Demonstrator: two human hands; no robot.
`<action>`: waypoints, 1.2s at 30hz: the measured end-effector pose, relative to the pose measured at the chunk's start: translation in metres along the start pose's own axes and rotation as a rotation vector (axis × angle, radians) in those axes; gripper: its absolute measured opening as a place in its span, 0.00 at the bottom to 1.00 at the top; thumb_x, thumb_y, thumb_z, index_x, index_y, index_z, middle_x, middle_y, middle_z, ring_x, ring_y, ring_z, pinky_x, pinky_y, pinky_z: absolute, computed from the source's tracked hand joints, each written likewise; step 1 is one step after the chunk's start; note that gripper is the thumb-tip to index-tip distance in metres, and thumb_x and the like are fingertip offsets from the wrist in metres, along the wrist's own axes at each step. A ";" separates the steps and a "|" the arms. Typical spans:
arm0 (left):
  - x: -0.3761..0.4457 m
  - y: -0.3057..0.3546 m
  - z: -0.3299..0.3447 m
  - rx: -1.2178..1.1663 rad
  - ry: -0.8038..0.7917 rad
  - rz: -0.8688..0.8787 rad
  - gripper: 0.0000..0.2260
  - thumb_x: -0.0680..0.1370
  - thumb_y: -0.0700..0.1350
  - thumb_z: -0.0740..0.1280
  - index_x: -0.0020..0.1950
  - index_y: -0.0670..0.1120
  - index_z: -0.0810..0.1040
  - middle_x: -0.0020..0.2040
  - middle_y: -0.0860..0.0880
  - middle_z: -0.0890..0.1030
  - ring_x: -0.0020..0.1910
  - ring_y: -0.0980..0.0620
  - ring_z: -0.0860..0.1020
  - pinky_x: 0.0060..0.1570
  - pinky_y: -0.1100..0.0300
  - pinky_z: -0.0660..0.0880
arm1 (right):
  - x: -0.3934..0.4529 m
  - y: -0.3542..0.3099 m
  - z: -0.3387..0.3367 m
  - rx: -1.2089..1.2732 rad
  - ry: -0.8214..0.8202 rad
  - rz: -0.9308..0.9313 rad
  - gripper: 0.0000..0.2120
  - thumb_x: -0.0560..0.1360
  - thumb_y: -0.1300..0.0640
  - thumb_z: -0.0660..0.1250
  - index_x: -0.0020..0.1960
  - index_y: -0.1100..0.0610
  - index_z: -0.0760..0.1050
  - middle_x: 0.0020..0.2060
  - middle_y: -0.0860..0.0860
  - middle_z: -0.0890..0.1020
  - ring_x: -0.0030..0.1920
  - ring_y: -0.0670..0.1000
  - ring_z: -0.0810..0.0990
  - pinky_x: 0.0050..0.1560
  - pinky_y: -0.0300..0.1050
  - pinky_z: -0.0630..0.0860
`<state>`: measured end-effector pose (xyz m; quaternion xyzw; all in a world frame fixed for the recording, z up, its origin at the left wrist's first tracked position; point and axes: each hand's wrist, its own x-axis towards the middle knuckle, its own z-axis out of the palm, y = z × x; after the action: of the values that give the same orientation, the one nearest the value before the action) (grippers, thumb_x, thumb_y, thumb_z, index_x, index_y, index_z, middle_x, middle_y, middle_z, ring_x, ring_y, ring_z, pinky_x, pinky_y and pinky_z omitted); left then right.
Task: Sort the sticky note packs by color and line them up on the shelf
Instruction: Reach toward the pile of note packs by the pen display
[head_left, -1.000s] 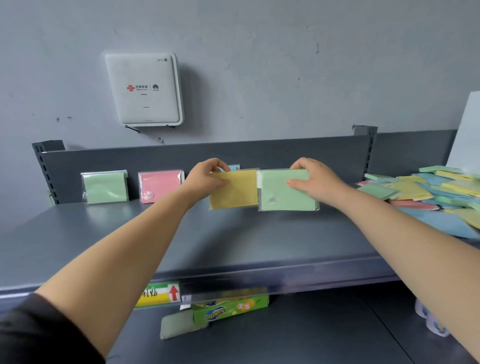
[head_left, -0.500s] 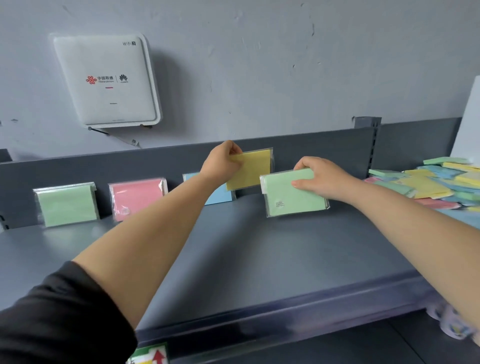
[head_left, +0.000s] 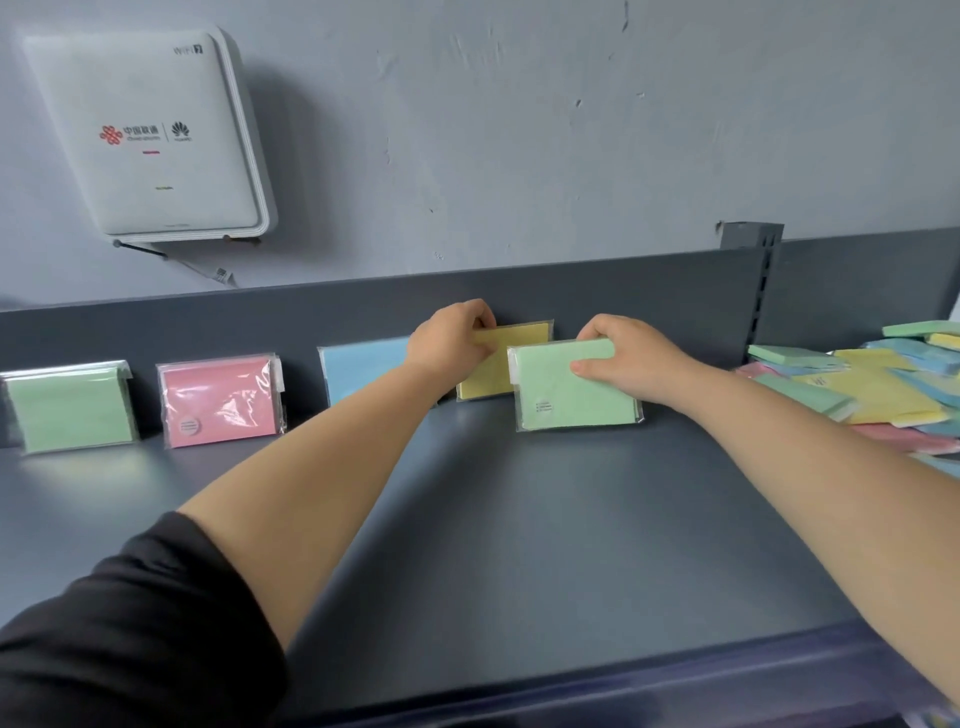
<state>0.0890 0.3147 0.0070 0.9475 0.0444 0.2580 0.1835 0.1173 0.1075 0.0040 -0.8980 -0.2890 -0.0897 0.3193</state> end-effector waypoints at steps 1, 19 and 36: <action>0.000 0.001 0.001 0.068 0.019 0.034 0.08 0.75 0.44 0.65 0.54 0.50 0.75 0.52 0.53 0.77 0.51 0.49 0.76 0.41 0.59 0.69 | 0.001 0.003 0.000 0.020 0.006 0.006 0.08 0.74 0.55 0.67 0.50 0.54 0.70 0.51 0.47 0.73 0.51 0.48 0.71 0.46 0.40 0.65; 0.005 0.002 0.009 0.385 0.182 0.216 0.12 0.80 0.43 0.59 0.59 0.49 0.80 0.55 0.52 0.79 0.54 0.47 0.70 0.43 0.60 0.60 | 0.004 0.015 0.006 0.140 0.001 0.017 0.07 0.74 0.55 0.67 0.50 0.53 0.71 0.50 0.47 0.73 0.50 0.48 0.72 0.44 0.41 0.65; -0.006 0.004 -0.010 0.330 0.140 0.083 0.14 0.77 0.42 0.64 0.62 0.49 0.75 0.59 0.50 0.75 0.58 0.48 0.71 0.48 0.60 0.66 | 0.006 0.012 0.009 0.226 -0.032 -0.014 0.08 0.74 0.55 0.68 0.50 0.53 0.71 0.53 0.49 0.76 0.49 0.50 0.75 0.38 0.41 0.68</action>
<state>0.0793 0.3129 0.0136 0.9455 0.0596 0.3200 0.0114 0.1290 0.1084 -0.0074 -0.8557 -0.3085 -0.0442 0.4130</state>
